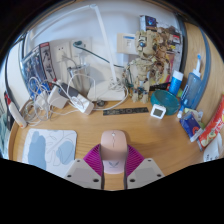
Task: Arrange mouse
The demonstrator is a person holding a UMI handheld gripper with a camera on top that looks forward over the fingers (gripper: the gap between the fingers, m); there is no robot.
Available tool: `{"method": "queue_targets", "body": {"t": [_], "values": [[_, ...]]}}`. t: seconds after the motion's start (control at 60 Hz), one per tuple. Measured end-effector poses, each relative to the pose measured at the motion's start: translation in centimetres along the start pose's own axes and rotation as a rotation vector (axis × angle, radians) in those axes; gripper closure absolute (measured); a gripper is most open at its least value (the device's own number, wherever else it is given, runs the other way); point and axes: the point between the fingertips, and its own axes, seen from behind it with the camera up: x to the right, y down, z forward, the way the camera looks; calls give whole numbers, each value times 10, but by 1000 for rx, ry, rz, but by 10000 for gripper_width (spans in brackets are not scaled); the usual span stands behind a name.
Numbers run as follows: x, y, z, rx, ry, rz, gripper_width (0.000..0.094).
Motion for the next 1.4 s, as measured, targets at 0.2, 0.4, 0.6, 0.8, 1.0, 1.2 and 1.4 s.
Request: {"method": "queue_targets", "body": {"t": [0.2, 0.4, 0.6, 0.8, 1.0, 1.2, 1.4], "values": [[-1, -89, -76, 156, 32, 29, 683], [-67, -173, -169, 329, -22, 20, 683], [-164, -165, -179, 327, -91, -5, 684], [-224, -69, -104, 152, -106, -55, 676], [-232, 12, -44, -1, -72, -103, 638], [-227, 39, -29, -54, -45, -87, 579], [-233, 44, -36, -115, -64, -45, 349]]}}
